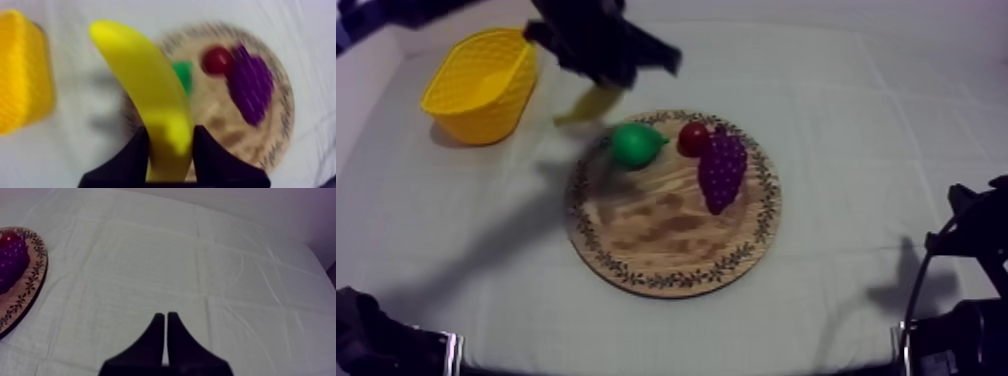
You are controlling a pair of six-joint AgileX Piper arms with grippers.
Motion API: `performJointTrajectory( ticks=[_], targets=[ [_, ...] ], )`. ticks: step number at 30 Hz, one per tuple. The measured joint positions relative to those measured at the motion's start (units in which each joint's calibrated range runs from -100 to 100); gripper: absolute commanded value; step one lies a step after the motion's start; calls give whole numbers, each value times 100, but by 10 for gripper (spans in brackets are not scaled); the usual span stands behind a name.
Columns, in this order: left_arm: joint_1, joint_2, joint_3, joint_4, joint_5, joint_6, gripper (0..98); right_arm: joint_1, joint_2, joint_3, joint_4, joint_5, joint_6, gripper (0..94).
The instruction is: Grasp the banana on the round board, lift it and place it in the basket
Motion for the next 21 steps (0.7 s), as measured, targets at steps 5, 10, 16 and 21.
performJointTrajectory(
  ticks=[5, 10, 16, 21],
  targets=[
    [-637, 95, -551, -119, -57, -314, 187, 0, 0, 0, 0, 0, 1, 3],
    [-1390, 430, -1159, -123, -284, -645, 190, 0, 0, 0, 0, 0, 1, 3],
    [-2134, 917, -1600, -128, -485, -871, 194, 0, 0, 0, 0, 0, 1, 3],
    [-2579, 1276, -1508, -105, -767, -898, 197, 0, 0, 0, 0, 0, 1, 3]
  ],
)
